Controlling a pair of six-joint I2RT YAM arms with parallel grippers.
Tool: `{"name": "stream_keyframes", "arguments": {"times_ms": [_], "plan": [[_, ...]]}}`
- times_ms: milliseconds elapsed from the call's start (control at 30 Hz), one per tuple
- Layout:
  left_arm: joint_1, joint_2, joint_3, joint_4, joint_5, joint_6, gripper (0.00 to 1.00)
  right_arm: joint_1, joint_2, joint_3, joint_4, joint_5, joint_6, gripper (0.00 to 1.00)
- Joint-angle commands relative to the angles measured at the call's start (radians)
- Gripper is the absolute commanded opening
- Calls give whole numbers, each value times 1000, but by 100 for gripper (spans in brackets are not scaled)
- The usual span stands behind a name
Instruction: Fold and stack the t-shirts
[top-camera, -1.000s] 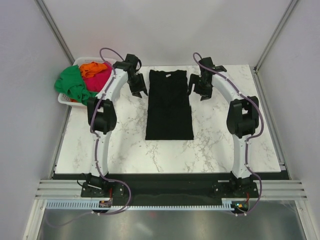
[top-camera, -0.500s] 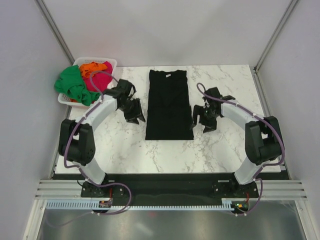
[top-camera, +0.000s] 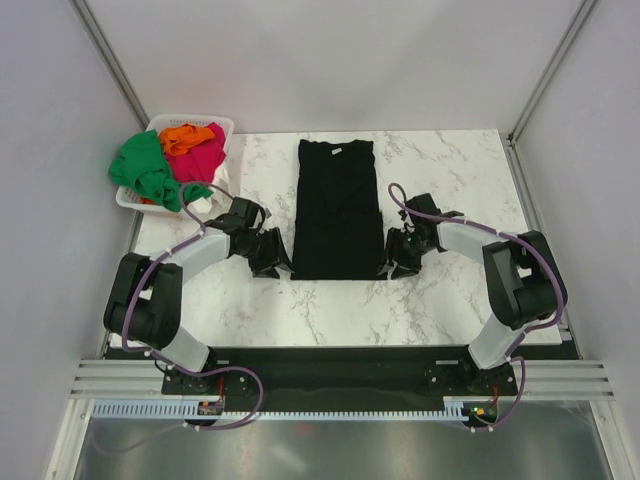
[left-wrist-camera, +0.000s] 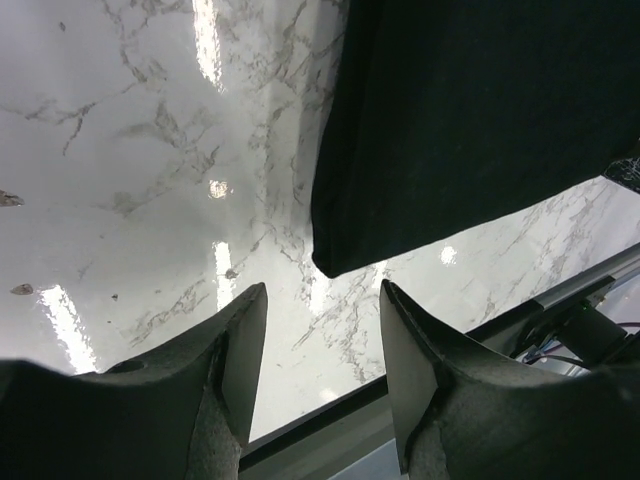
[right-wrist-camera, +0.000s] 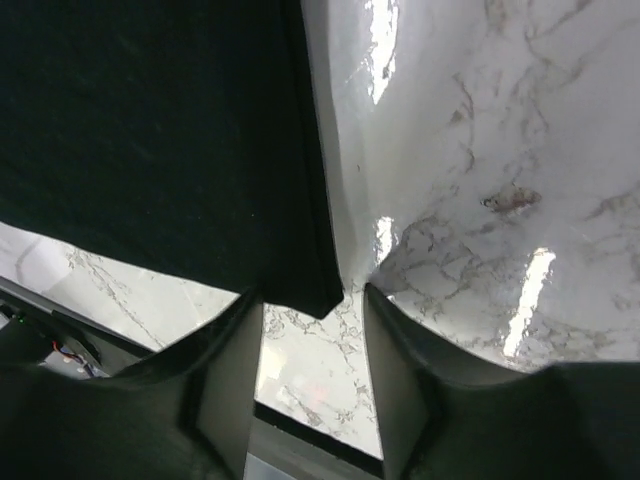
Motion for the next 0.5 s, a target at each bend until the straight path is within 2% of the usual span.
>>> {"name": "stream_keyframes", "arguments": {"times_ms": [0,67,233,467], "plan": [[1,-30,-57,119,39,-45,56,9,16,-38,73,-10,12,47],[1,-10,-88,152,48,-57,55,11,20,-49,84,-11,14,38],[-1,7,-122,203,46,-67,55,13,18,-55,92,-8,12,28],[-5,6,-133,235,40,-77,54,13,26,-53,90,-13,4,25]]}}
